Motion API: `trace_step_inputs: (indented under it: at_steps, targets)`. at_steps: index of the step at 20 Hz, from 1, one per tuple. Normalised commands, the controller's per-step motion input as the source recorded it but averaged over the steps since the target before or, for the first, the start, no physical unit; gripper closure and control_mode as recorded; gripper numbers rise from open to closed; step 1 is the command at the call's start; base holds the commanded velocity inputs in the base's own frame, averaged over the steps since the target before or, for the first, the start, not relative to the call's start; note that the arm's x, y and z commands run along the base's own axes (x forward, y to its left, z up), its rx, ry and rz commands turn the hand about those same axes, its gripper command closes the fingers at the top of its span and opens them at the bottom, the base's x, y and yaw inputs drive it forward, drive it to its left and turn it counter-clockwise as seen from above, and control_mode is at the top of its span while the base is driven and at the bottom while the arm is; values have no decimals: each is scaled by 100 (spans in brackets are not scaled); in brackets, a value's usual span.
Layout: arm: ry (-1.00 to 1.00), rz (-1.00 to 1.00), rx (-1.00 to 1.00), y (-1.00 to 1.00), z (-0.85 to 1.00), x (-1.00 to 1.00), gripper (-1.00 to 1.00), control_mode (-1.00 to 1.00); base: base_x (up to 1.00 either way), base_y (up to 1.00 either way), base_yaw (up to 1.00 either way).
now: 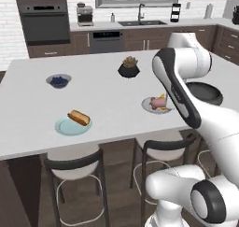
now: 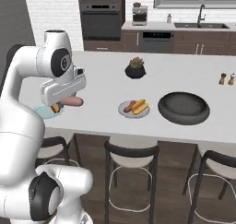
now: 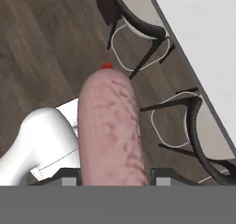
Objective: Place one bun and one sausage from the bowl on each plate.
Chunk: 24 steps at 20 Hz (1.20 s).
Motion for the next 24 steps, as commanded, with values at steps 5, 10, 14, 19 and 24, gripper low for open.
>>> trace_step_inputs:
  at_steps: [5,10,14,19,24]
  targets:
    - [0,0,0,0,0,0,100,100,14,100,0]
    - [0,0,0,0,0,0,100,100,61,100,-1]
    - [0,0,0,0,0,0,100,100,99,81,-4]
    - [0,-1,0,6,-9,24,100,-100,54,30,-2]
    - [1,-9,5,0,-76,61,100,-100,0,0,0]
